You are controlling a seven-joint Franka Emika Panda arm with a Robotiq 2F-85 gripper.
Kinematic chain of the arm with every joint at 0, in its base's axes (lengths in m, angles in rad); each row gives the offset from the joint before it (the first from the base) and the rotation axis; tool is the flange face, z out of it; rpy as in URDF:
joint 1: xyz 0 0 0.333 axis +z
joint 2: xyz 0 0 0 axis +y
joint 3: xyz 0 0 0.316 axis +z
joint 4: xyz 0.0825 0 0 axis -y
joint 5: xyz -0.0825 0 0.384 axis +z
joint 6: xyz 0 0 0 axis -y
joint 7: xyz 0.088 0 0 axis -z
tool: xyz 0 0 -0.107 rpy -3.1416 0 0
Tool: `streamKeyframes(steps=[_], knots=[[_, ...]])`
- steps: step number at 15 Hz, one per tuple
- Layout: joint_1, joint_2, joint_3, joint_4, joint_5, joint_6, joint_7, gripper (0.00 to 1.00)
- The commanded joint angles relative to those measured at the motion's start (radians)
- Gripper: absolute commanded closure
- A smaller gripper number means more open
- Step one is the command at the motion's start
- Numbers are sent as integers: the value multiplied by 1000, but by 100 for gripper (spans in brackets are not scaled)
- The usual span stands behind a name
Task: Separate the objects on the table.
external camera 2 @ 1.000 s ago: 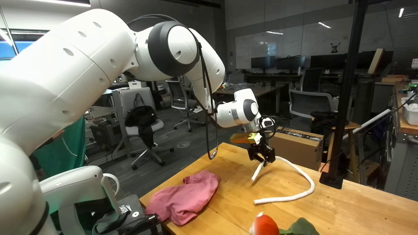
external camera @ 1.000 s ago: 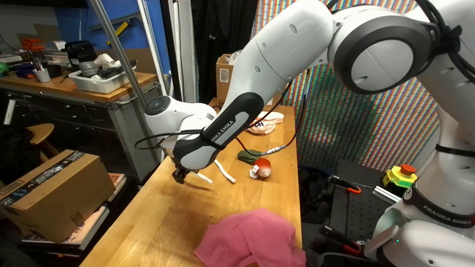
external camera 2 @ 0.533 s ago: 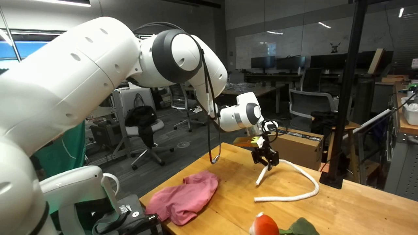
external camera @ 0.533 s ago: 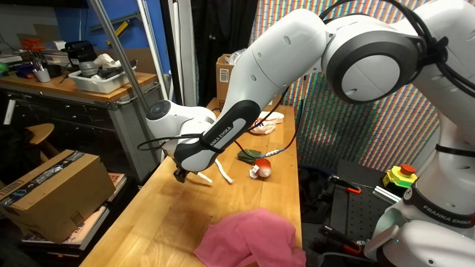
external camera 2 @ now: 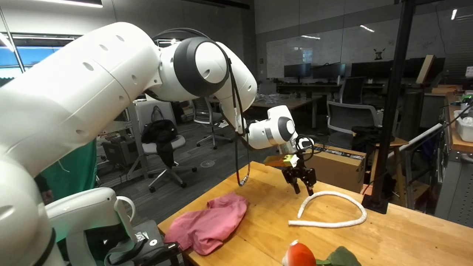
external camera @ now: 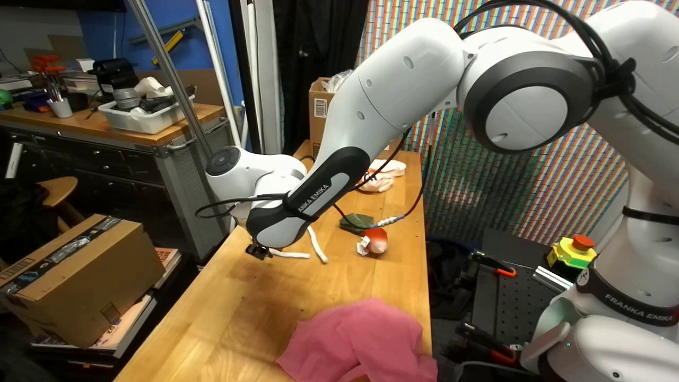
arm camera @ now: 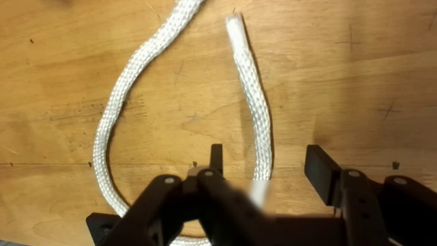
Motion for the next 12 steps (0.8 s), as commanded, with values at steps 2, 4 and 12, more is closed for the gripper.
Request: streamKeyframes(steps=[2,4,12], knots=[[-34,-128,71,-57,27,-211,-155,0],[-72,-234,125,-133,54,-304,-255,0],[-276,-636,261,-458,299,-406,-523,0]])
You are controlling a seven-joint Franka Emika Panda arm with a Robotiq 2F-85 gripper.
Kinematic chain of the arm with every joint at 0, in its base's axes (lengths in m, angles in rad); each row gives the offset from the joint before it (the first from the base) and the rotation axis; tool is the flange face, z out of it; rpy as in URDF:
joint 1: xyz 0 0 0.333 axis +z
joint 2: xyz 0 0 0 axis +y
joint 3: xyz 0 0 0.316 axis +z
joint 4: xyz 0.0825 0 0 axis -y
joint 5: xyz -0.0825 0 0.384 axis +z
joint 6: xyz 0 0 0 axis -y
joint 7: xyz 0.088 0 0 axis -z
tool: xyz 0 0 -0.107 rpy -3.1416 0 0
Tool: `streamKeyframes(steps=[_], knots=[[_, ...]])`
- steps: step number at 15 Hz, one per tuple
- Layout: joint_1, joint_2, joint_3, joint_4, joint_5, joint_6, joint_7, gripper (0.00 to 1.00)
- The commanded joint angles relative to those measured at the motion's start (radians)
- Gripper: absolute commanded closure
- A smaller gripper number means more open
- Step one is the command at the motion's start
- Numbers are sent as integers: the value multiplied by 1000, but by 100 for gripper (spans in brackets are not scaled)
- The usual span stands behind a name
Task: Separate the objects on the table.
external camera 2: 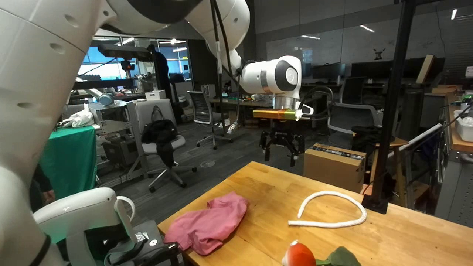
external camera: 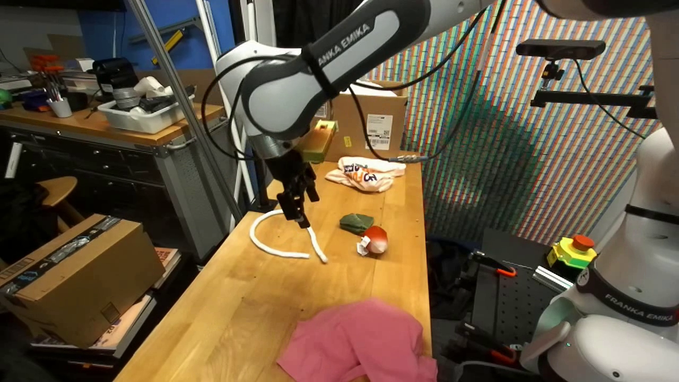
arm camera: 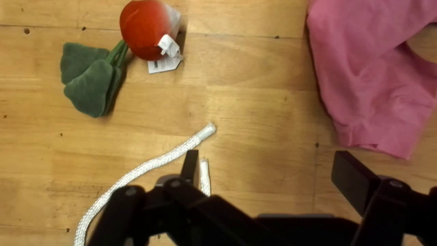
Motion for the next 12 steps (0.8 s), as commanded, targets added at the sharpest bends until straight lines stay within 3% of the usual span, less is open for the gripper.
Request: streamKeyframes(steps=[1,8,9,12], knots=[[-96,-229,37,-242,134,85,-55,0],[-183,-548,-9,-604,349,374,-57,0],[-162,-424,-5,-460,289,283,-33,0],[-167,-450,-11,-490,294,287,-36,0]])
